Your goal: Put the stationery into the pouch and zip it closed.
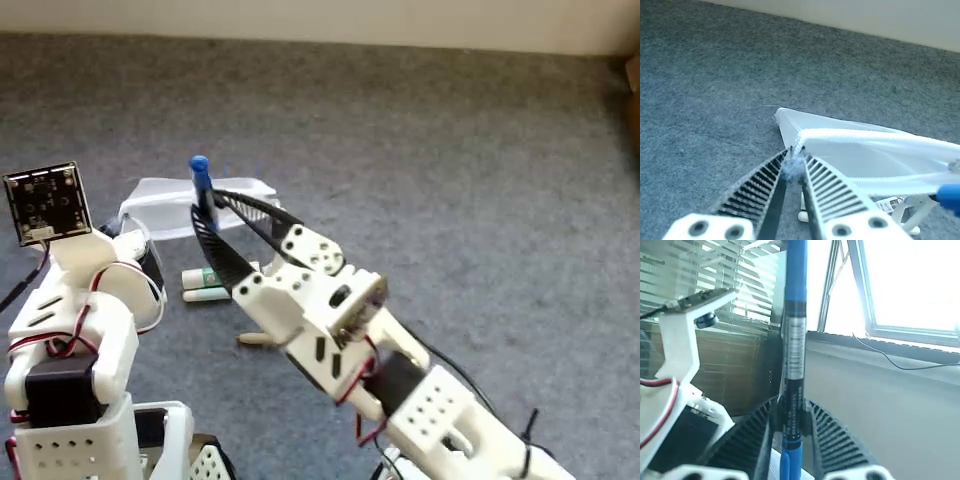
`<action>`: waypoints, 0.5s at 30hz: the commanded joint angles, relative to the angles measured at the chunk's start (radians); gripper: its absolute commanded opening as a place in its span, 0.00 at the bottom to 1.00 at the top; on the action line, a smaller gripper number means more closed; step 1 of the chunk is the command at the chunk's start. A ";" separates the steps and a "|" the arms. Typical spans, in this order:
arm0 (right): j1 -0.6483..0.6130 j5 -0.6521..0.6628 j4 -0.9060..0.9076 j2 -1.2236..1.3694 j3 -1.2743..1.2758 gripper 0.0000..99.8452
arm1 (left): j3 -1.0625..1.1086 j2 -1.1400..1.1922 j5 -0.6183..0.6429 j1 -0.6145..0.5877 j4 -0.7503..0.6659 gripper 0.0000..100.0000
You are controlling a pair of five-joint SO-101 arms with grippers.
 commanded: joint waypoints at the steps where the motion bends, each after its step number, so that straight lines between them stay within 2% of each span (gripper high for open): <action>1: -0.007 -0.009 -0.179 0.094 -0.012 0.01 | -0.015 0.004 0.011 0.024 -0.006 0.01; 10: 0.028 -0.009 -0.390 0.309 -0.005 0.01 | -0.015 0.004 0.011 0.022 -0.006 0.01; 15: 0.048 -0.009 -0.447 0.412 -0.007 0.01 | -0.015 0.004 0.011 0.022 -0.005 0.01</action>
